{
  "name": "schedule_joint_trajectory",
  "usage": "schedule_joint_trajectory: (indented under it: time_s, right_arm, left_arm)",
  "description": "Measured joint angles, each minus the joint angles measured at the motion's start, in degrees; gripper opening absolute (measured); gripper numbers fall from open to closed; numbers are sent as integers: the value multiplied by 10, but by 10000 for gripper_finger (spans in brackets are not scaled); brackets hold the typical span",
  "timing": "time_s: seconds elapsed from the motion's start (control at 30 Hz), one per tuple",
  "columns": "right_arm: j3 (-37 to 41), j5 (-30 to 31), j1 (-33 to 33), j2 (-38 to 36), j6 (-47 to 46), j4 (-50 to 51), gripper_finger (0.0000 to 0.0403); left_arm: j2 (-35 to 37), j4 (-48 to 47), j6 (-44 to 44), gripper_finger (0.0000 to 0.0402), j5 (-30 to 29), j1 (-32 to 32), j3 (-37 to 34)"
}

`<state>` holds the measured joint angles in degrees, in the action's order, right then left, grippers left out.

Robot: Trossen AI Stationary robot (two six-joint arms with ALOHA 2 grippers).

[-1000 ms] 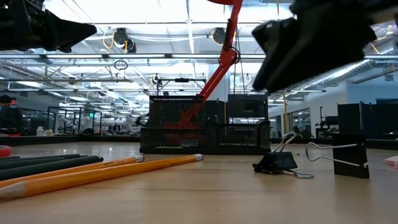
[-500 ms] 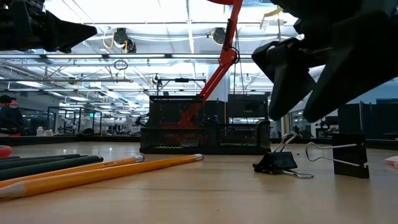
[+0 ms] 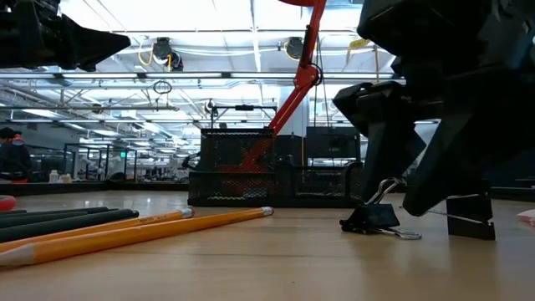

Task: Pick and place office supplies into organizer
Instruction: Put the left black binder clip into the desk organizer

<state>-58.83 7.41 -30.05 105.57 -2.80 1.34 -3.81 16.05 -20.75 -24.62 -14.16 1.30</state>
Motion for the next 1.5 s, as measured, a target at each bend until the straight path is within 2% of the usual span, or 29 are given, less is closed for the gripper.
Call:
schedule_joint_trajectory:
  time_s: [0.23, 0.53, 0.73, 1.17, 1.37, 1.5]
  right_arm:
    - [0, 0, 4, -1, 11, -2, 111]
    - [0, 0, 4, -2, 42, -15, 9]
    - [0, 7, 4, -8, 61, -15, 4]
    - [-2, 164, 38, -146, 143, -53, 2]
    - [5, 163, 72, -144, 166, -99, 1]
    - [13, 131, 98, -114, 152, -125, 1]
  left_arm:
    - [0, 0, 1, 47, 0, 0, 0]
    - [0, 0, 0, 47, 0, 0, 0]
    - [0, 0, 0, 47, 0, 0, 0]
    - [0, 0, 1, 47, -5, 0, 0]
    - [0, 0, 0, 47, -9, 0, 0]
    - [0, 0, 0, 47, -10, 0, 0]
